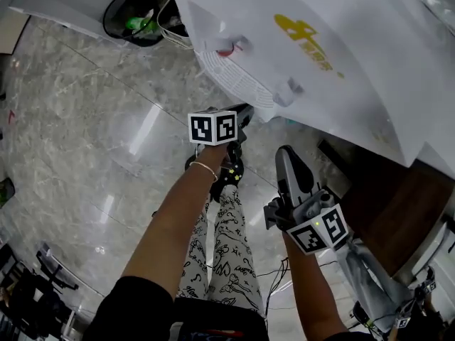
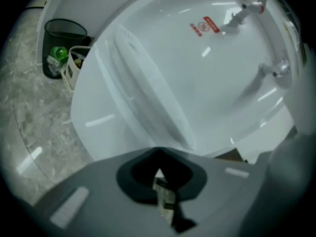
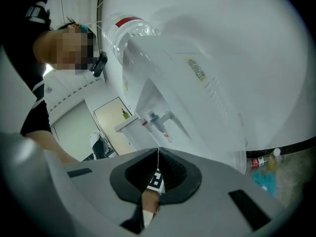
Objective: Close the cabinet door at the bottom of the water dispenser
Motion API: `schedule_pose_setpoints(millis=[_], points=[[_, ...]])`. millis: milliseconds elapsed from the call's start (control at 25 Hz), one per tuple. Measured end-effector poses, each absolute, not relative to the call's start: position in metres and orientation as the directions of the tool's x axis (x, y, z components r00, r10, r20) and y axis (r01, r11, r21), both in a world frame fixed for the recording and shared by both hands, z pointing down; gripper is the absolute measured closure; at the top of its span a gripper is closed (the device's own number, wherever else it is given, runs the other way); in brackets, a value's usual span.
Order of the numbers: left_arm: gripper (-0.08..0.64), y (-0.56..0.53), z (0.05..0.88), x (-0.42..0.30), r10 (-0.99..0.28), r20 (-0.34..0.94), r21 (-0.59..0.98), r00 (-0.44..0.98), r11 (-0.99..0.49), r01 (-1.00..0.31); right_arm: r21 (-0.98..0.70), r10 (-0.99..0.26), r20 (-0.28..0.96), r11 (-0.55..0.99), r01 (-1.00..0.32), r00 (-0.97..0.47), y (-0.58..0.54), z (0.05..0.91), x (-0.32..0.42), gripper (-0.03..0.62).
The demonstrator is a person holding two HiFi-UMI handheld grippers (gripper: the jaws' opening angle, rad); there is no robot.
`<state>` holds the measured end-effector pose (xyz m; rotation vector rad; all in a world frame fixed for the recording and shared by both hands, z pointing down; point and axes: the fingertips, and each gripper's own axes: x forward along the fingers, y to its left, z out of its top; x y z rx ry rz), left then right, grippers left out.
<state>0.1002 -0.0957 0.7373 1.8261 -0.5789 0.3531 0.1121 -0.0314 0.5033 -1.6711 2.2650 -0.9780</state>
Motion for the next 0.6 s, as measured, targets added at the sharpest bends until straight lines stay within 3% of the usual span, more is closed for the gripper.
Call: schedule_pose_setpoints(millis=[600], points=[[0.564, -0.088, 0.764, 0.106, -0.17, 0.578, 0.746, 0.798, -0.286, -0.601, -0.6, -0.92, 0.233, 0.119, -0.791, -0.315, -0.017, 0.511, 0.133, 0.575]])
